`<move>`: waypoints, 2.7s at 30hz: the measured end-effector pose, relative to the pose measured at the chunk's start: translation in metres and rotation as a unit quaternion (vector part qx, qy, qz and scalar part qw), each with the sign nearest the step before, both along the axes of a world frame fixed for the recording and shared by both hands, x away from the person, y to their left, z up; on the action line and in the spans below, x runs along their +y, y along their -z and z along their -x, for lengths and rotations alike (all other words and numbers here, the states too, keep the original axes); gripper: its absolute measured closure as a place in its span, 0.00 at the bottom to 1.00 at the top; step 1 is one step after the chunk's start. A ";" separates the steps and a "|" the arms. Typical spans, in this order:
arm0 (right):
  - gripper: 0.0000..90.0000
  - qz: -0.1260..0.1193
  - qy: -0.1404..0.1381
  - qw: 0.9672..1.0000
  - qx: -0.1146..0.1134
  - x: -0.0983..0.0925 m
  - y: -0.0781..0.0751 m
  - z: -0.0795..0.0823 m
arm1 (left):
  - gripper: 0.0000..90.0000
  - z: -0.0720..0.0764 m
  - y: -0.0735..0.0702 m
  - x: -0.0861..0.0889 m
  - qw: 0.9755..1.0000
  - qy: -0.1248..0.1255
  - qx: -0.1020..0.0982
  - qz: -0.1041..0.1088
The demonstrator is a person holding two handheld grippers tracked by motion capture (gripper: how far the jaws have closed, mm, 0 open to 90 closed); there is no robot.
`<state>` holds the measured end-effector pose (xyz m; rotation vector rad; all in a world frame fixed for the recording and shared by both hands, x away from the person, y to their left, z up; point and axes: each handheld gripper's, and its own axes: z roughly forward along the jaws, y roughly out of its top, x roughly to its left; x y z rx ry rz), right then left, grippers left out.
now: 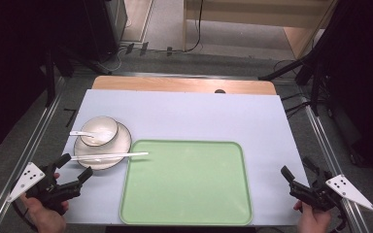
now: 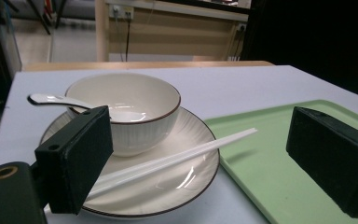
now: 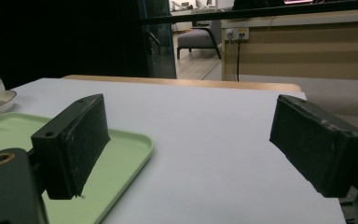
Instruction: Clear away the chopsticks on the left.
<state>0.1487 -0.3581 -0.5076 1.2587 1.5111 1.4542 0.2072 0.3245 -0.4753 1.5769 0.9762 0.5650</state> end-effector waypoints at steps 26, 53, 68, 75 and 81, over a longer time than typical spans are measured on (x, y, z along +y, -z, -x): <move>0.13 0.034 -0.004 0.999 0.013 0.018 0.000 -0.003 | 1.00 -0.035 -0.019 -0.056 0.989 0.075 0.109 -0.068; 0.13 0.049 -0.001 0.999 0.018 0.022 0.002 -0.006 | 1.00 -0.094 0.015 -0.080 0.967 0.017 0.217 -0.132; 0.13 0.049 -0.002 0.999 0.022 0.022 0.003 -0.005 | 1.00 -0.109 0.023 -0.085 0.970 -0.021 0.204 -0.127; 0.14 0.047 -0.002 0.999 0.021 0.021 0.003 -0.004 | 0.97 -0.107 0.022 -0.085 0.972 -0.023 0.197 -0.128; 0.14 0.049 -0.002 0.999 0.021 0.020 0.003 -0.005 | 0.83 -0.091 0.005 -0.066 0.978 0.011 0.171 -0.115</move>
